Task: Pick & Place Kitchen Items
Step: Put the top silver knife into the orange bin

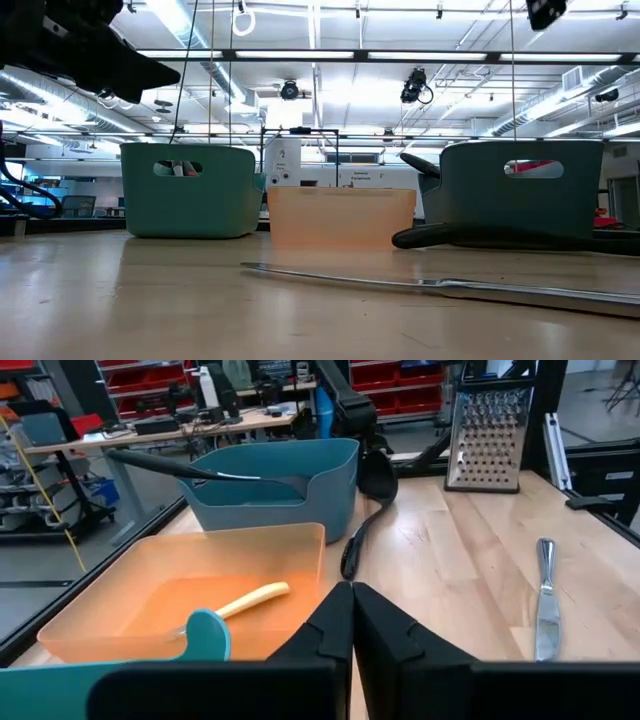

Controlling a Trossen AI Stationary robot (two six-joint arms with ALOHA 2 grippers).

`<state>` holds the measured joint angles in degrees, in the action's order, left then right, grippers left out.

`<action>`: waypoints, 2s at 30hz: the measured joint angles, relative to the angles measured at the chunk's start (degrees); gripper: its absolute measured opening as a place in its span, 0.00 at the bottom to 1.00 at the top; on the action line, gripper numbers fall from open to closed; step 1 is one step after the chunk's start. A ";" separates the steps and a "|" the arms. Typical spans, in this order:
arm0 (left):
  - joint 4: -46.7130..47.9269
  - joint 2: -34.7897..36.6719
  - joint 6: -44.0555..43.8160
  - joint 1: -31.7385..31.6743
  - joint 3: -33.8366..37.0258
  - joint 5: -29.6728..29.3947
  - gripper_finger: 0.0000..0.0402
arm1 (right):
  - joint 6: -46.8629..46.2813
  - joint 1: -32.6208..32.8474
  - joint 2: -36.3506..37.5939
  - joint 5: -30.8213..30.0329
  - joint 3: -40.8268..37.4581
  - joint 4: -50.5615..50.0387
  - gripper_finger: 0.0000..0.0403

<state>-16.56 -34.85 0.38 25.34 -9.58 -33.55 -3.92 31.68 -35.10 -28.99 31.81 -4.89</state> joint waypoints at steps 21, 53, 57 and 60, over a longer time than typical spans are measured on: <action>0.00 0.00 0.04 0.00 -0.02 -1.43 0.03 | 1.33 -0.98 24.66 -6.07 -16.27 6.39 0.19; -0.04 0.00 0.01 0.00 -0.04 -3.11 0.04 | -21.60 -45.39 -57.98 31.49 40.11 -27.76 0.19; -0.03 -0.01 -0.42 0.00 -0.04 -3.11 0.04 | -25.92 -45.92 -62.42 32.09 40.22 -28.60 0.19; -0.04 -0.02 -0.51 0.00 -0.04 -3.10 0.04 | -28.71 -45.94 -64.20 32.59 40.22 -29.12 0.19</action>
<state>-16.60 -34.87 -0.13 25.34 -9.63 -36.65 -32.62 -14.26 -99.30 3.59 72.03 -34.01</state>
